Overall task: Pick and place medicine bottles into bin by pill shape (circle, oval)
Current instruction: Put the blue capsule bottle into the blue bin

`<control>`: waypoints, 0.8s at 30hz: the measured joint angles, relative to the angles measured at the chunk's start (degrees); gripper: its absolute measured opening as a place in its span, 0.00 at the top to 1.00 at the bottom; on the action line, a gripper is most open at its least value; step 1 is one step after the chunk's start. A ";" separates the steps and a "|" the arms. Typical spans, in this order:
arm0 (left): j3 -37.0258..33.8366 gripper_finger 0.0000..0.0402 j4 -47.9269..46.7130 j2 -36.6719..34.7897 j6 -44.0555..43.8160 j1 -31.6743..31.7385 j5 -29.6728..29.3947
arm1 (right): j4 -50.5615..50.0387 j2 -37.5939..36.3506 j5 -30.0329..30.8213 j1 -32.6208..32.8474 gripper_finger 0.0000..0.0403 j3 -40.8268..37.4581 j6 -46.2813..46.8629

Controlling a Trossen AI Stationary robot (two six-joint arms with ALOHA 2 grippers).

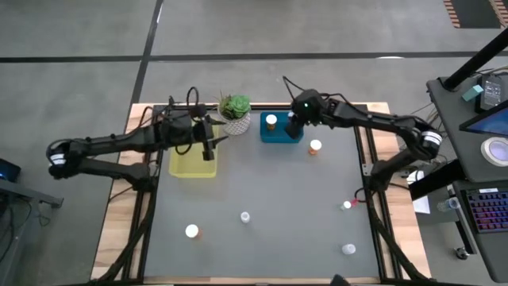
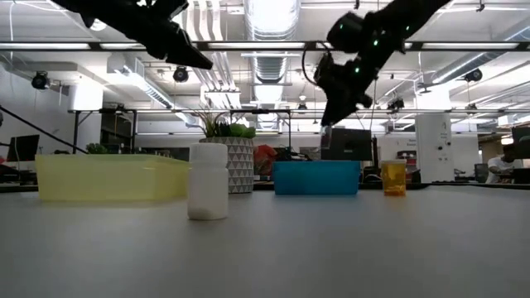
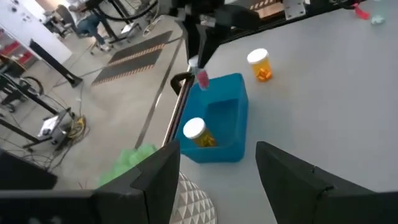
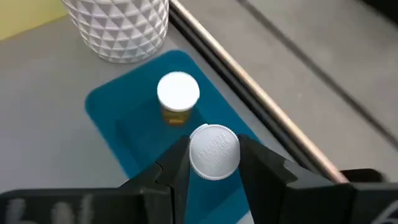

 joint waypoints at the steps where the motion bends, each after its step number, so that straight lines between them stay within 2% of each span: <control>1: 0.00 0.51 -0.28 0.13 0.00 0.71 0.73 | 1.14 0.99 -0.92 -0.84 0.72 -0.03 -0.01; 7: -0.02 0.51 -0.96 -0.21 0.28 2.79 1.13 | 4.84 5.98 -1.34 -2.94 0.72 -0.02 -1.52; 24: 0.00 0.51 -0.11 -1.10 4.65 9.36 1.22 | 7.21 13.51 -0.83 -3.63 0.72 -0.02 -1.06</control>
